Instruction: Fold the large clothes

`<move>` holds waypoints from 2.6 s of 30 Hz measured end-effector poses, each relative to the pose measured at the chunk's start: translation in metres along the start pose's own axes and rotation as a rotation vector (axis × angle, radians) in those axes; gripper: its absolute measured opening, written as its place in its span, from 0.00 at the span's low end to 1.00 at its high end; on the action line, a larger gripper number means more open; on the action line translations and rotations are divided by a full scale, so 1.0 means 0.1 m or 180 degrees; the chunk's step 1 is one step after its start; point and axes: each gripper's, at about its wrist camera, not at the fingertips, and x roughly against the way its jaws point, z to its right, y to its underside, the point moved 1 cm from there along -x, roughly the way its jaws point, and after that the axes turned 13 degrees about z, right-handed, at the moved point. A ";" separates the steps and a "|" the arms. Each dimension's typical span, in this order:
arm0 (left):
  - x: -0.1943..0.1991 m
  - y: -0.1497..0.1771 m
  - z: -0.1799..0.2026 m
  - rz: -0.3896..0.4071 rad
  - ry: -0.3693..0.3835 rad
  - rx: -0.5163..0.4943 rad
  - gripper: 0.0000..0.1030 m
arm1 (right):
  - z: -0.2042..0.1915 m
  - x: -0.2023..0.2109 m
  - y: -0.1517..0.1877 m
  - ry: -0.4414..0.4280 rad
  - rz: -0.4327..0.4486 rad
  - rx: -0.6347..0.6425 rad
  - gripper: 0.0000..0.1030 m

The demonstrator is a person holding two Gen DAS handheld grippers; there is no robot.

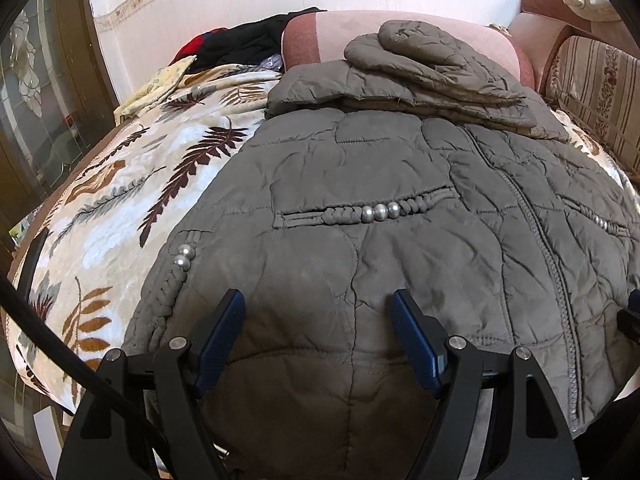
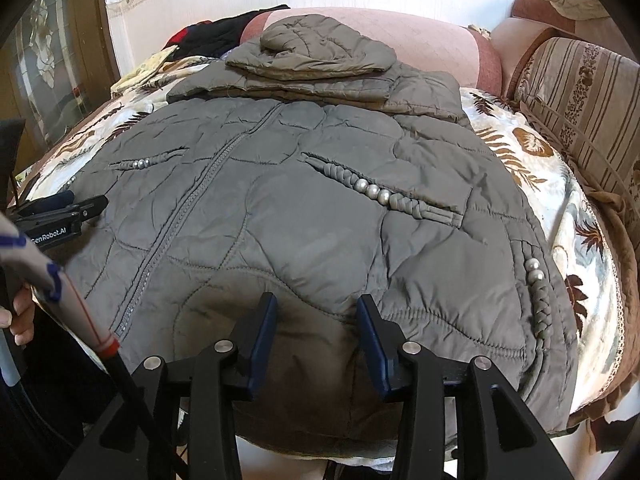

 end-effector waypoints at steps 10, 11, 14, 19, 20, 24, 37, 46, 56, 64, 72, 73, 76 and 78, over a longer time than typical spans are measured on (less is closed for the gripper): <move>0.02 0.08 0.05 0.0153 -0.0037 -0.0206 0.75 | 0.04 0.12 0.13 -0.0048 0.0168 -0.0026 0.49; 0.02 0.09 0.06 0.0167 -0.0046 -0.0228 0.75 | 0.04 0.12 0.14 -0.0047 0.0173 -0.0026 0.49; 0.01 0.09 0.06 0.0184 -0.0054 -0.0239 0.76 | 0.05 0.14 0.14 -0.0045 0.0182 -0.0032 0.49; 0.02 0.10 0.05 0.0197 -0.0044 -0.0249 0.76 | 0.08 0.17 0.10 -0.0059 0.0200 -0.0068 0.49; 0.02 0.10 0.05 0.0203 -0.0039 -0.0253 0.76 | 0.10 0.20 0.08 -0.0028 0.0231 -0.0064 0.49; 0.04 0.12 0.04 0.0232 -0.0029 -0.0287 0.76 | 0.29 0.34 0.01 0.0105 0.0395 -0.0245 0.49; 0.04 0.12 0.04 0.0235 -0.0027 -0.0287 0.77 | 0.92 0.62 0.05 0.0647 0.0551 -0.0820 0.51; 0.04 0.12 0.04 0.0237 -0.0026 -0.0290 0.77 | 0.96 0.61 0.07 0.0609 0.0522 -0.0906 0.54; 0.04 0.12 0.04 0.0237 -0.0028 -0.0288 0.77 | 1.00 0.65 0.09 0.0669 0.0560 -0.0976 0.54; 0.07 0.12 0.04 0.0230 -0.0020 -0.0261 0.77 | 1.03 0.65 0.10 0.0692 0.0555 -0.1022 0.54; 0.26 0.12 -0.10 0.0254 0.0036 -0.0009 0.77 | 1.13 0.69 0.12 0.0747 0.0582 -0.1142 0.59; 0.30 0.12 -0.14 0.0266 0.0033 0.0041 0.77 | 1.15 0.69 0.13 0.0741 0.0575 -0.1171 0.59; 0.39 0.09 -0.39 0.0292 0.0003 0.0317 0.77 | 1.18 0.70 0.15 0.0735 0.0561 -0.1229 0.59; 0.42 0.08 -0.59 0.0291 -0.0073 0.0515 0.77 | 1.22 0.69 0.17 0.0712 0.0542 -0.1294 0.59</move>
